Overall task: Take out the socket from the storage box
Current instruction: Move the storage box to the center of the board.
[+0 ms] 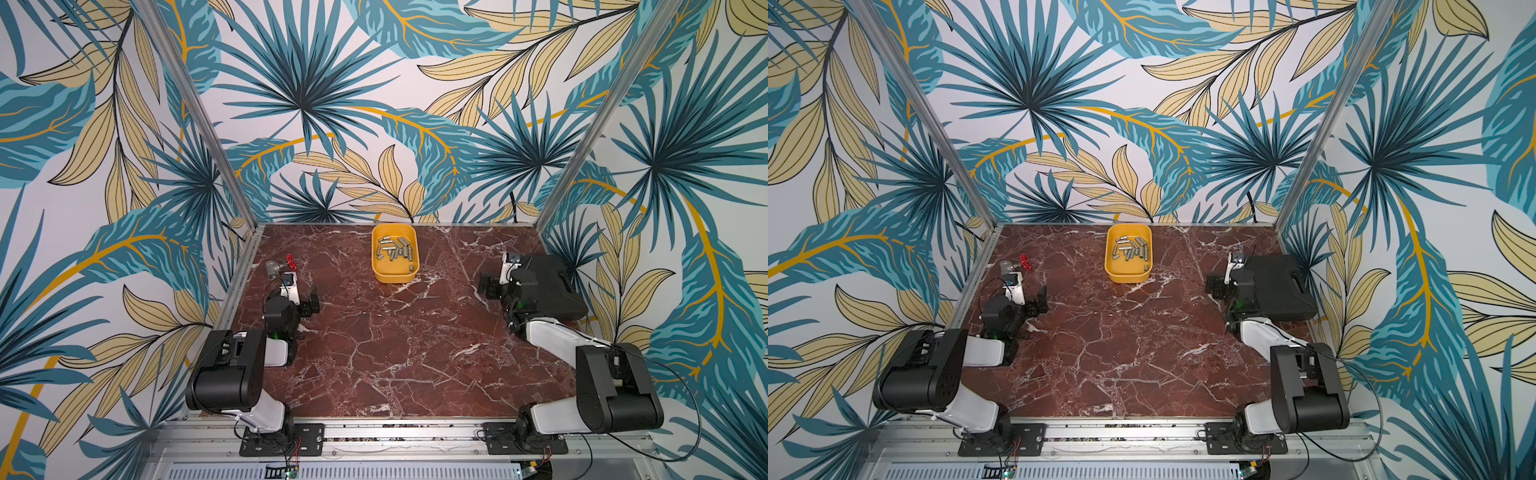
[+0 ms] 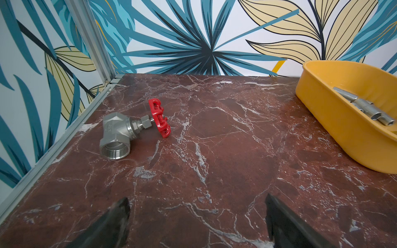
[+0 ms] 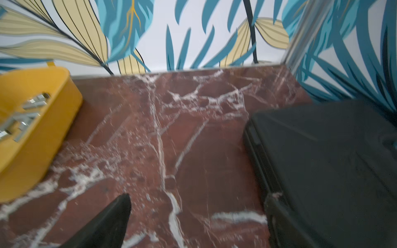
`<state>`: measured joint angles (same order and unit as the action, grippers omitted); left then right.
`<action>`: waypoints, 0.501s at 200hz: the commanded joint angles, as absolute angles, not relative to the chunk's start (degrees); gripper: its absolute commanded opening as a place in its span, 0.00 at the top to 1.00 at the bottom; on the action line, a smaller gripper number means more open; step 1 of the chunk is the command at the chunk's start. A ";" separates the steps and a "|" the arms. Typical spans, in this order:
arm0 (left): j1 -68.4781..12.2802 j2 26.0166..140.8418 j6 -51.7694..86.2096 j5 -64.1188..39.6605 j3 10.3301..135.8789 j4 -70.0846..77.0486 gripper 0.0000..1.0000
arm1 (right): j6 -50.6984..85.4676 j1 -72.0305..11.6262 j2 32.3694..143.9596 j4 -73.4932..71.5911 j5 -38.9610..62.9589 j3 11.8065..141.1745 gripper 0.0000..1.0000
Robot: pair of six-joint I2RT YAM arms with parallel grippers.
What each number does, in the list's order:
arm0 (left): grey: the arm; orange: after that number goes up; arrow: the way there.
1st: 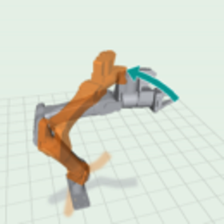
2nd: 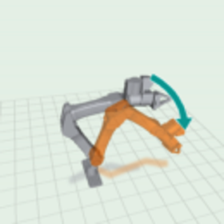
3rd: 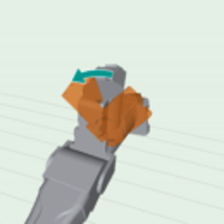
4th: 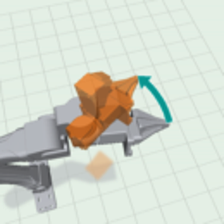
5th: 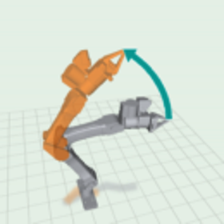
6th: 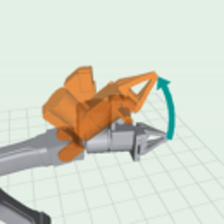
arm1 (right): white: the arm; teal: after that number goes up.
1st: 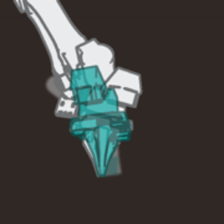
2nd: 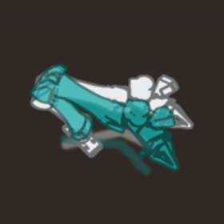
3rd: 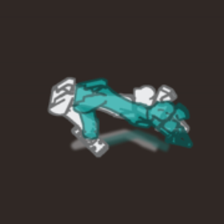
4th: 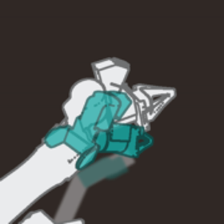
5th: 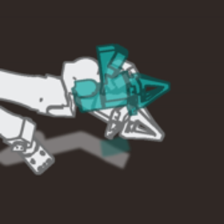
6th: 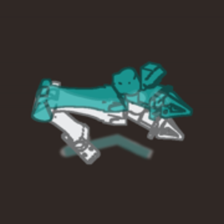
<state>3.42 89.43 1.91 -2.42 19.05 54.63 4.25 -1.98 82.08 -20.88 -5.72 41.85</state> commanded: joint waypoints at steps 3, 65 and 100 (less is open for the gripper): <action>3.52 89.34 1.78 -2.87 21.37 55.33 0.00 | 8.66 -3.61 83.23 -1.81 1.86 49.70 0.00; 3.42 68.18 5.15 -2.71 24.82 32.64 0.00 | 12.33 -12.96 97.40 11.88 4.18 71.50 0.00; 3.10 64.56 14.61 -10.32 30.57 17.24 0.05 | 14.79 -15.93 106.82 17.05 3.77 83.06 0.00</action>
